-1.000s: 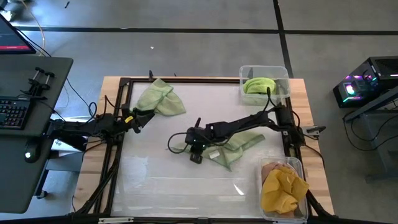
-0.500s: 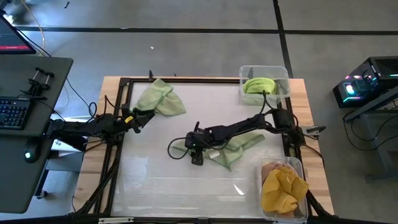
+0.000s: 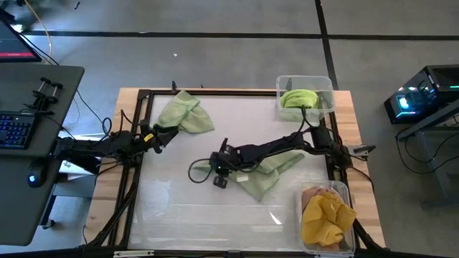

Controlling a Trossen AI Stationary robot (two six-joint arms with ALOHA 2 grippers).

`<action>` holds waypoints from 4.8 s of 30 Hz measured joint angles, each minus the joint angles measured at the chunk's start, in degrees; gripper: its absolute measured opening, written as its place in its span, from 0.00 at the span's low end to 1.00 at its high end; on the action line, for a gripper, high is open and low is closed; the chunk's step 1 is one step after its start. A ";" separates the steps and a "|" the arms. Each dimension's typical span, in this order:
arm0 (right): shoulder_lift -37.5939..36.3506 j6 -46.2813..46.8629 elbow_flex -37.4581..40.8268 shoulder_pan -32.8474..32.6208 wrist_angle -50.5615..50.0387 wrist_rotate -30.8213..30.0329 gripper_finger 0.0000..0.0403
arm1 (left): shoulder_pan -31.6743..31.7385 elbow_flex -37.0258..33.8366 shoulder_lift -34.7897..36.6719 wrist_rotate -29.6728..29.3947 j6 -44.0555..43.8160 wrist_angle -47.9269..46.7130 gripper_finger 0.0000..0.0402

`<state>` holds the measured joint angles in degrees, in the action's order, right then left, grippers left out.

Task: Sort towels by color in basket
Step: Put the bottom light green towel into the top transparent bin

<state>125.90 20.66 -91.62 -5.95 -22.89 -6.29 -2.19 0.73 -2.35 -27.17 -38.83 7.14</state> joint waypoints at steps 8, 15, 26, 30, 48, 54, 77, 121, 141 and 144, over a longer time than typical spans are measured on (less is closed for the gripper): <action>-4.99 -6.82 -11.61 2.90 -0.36 -3.75 0.03 | 0.02 0.00 -0.02 0.30 -0.07 -0.02 0.49; -10.46 -13.05 -21.49 3.20 0.28 -5.86 0.01 | 0.00 0.00 0.00 1.55 -0.02 -0.02 0.49; -17.22 -14.91 -22.78 0.67 -9.63 -7.48 0.01 | 0.00 0.00 -0.02 1.17 0.07 -0.49 0.49; -16.82 -9.20 -15.88 0.21 -13.47 -8.36 0.01 | 0.03 0.00 -0.02 0.86 0.07 -0.99 0.49; -16.65 4.40 11.67 1.39 5.47 3.51 0.08 | 0.02 0.00 -0.06 -0.64 0.04 -1.32 0.49; -16.65 3.57 11.68 1.41 10.48 3.51 0.22 | 0.02 0.00 -0.06 -0.64 0.04 -1.32 0.49; -17.04 25.78 14.14 7.59 -19.81 14.39 0.60 | 0.02 0.00 -0.06 -0.42 -0.01 -1.33 0.49; -18.98 5.79 -8.41 8.26 -32.53 8.69 0.01 | 0.00 0.00 -0.08 -0.66 0.04 -1.77 0.49; -19.01 16.91 12.31 11.27 -6.47 11.11 0.37 | 0.00 0.00 -0.08 -0.68 0.02 -1.70 0.49; -19.13 18.33 8.25 12.42 -13.18 10.72 0.49 | 0.00 0.00 -0.08 -0.68 0.02 -1.70 0.49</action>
<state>106.77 38.99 -83.37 6.47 -36.07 4.43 -2.19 0.73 -2.44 -27.86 -38.81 5.43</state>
